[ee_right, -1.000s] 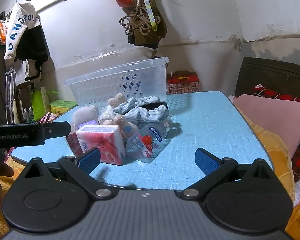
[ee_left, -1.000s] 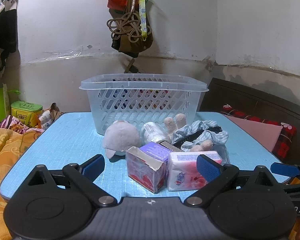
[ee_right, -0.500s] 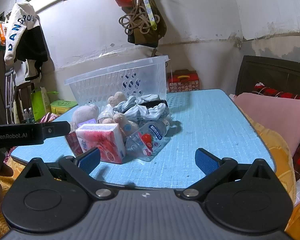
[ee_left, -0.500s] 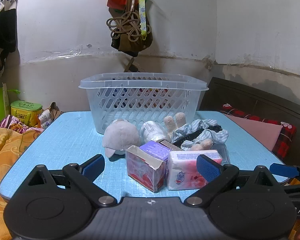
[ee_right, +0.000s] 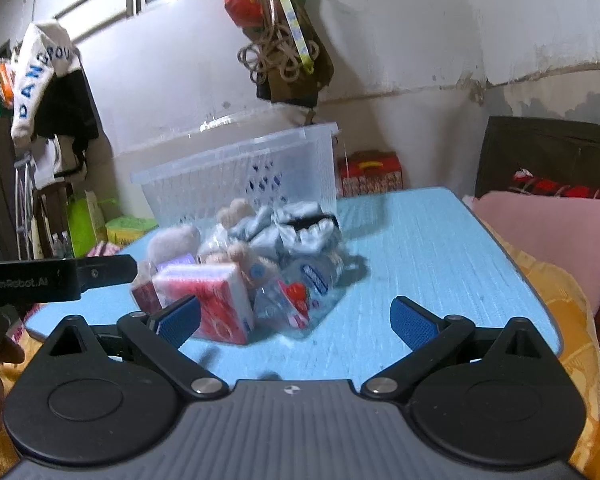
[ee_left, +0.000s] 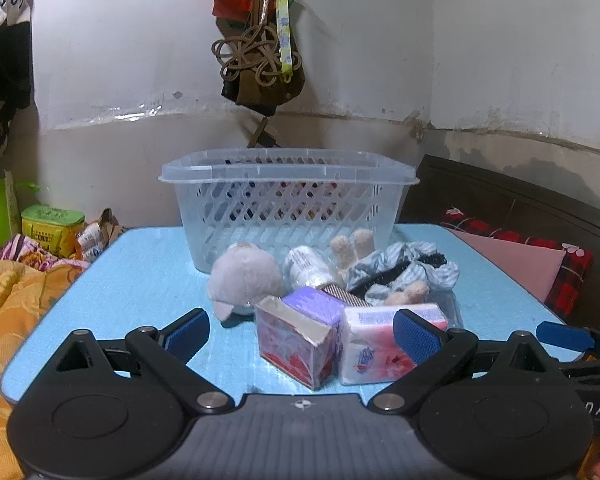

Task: Organize objects
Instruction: 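Move the right gripper toward the pile of items on the table, then grasp the clear plastic bottle with the right gripper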

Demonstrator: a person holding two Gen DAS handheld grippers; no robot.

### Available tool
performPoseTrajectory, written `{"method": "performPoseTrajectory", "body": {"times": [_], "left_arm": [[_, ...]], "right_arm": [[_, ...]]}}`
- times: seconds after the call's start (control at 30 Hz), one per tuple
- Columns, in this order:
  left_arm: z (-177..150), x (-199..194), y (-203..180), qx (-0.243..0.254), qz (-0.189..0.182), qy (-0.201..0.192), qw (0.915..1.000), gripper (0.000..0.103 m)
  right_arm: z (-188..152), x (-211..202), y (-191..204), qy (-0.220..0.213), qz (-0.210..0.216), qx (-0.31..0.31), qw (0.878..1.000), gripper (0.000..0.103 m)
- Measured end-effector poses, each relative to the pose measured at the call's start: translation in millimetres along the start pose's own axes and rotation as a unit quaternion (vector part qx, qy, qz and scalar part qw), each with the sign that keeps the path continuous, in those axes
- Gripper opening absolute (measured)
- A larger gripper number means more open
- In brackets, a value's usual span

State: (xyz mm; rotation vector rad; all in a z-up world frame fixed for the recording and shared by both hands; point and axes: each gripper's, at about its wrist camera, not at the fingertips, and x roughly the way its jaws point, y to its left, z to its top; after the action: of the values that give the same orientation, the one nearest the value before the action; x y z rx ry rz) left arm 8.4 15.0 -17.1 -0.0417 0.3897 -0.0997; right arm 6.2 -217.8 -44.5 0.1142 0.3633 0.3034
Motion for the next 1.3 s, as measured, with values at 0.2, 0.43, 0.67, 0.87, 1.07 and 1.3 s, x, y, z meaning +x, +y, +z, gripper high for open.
{"method": "performPoseTrajectory", "body": {"times": [0.2,0.43,0.67,0.87,1.07,1.3], "left_arm": [[49,-12,17,0.049,0.027,-0.020,0.9982,0.098],[148,52,80,0.042,0.056,-0.013,0.9975,0.086],[160,151,119,-0.011,0.062,0.079,0.9949,0.044],[151,162,118,0.000,0.065,0.098,0.9930,0.023],[150,165,115,0.011,0.081,0.096,0.9920,0.019],[150,165,109,0.026,0.099,0.088,0.9909,0.021]], "right_arm": [[15,13,-1,-0.022,0.003,-0.002,1.000,0.103],[22,26,-13,-0.028,0.006,0.024,0.999,0.103],[20,25,-27,-0.021,-0.014,0.023,0.999,0.103],[14,35,-29,-0.006,-0.009,0.040,0.999,0.103],[8,28,-21,-0.008,0.001,0.027,1.000,0.103],[2,26,-18,0.000,-0.002,0.021,1.000,0.103]]}}
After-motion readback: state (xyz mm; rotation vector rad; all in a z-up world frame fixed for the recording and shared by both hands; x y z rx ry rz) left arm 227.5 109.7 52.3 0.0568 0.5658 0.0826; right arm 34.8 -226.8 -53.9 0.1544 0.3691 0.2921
